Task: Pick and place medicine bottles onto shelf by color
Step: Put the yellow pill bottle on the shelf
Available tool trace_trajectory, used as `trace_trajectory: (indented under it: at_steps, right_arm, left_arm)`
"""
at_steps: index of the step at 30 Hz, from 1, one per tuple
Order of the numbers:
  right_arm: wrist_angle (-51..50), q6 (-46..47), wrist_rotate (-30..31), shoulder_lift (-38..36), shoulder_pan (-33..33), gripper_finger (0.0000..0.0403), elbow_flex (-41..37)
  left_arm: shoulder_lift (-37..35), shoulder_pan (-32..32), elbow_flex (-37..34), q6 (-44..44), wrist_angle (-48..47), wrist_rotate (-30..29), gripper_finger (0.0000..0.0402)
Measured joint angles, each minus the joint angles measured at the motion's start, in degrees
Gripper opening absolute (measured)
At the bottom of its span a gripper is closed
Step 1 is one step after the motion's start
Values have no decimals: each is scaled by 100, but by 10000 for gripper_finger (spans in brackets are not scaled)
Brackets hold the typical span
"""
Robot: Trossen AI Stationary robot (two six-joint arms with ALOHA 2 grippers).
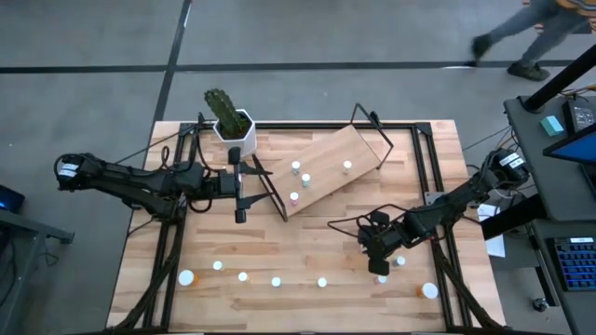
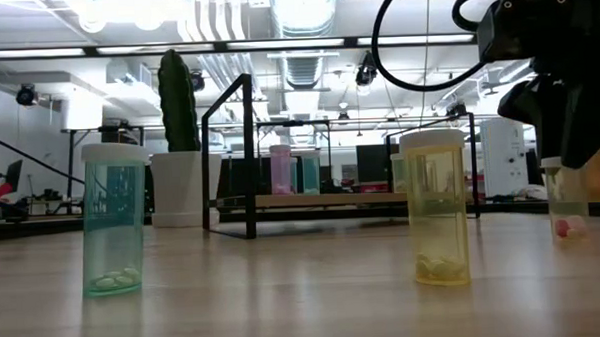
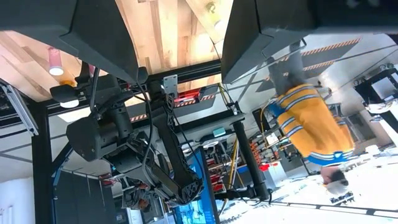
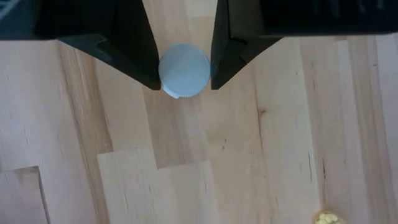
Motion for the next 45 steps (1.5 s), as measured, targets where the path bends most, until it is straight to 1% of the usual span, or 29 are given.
trace_trajectory:
  at_steps: [3,7,11,15,20,25,28,32,36,41,45]
  right_arm:
    - [13,26,-3,-24,-24,123,19]
    - [-81,-14,-9,-59,-245,122,379]
    - [-783,-428,-9,-17,-673,122,1039]
    - [-1526,-1079,7,128,-1222,123,1802]
    - [-1795,-1651,-54,430,-2139,121,2655]
    - [-2031,-2447,-510,815,-3058,121,3444]
    - [-2246,-3066,-749,1132,-3514,121,3760]
    - [-2434,-3784,-1242,1561,-3977,121,3946]
    - [-2419,-4182,-1268,1857,-4271,121,3945]
    - [-2296,-4232,-1263,2102,-4521,121,3941]
    - [-2155,-3877,-1266,2166,-4695,121,3941]
  left_arm:
    - [0,-1,0,0,0,-2,215]
    - [0,-1,0,0,8,0,215]
    - [0,-1,2,0,107,0,215]
    - [0,0,2,2,135,0,215]
    - [0,1,2,33,121,0,215]
    - [0,-1,2,33,104,0,215]
    - [0,-1,2,33,101,0,215]
    - [0,-1,2,45,98,0,215]
    - [0,-1,2,48,98,0,215]
    - [0,-1,2,50,94,0,215]
    - [0,-1,2,50,96,0,215]
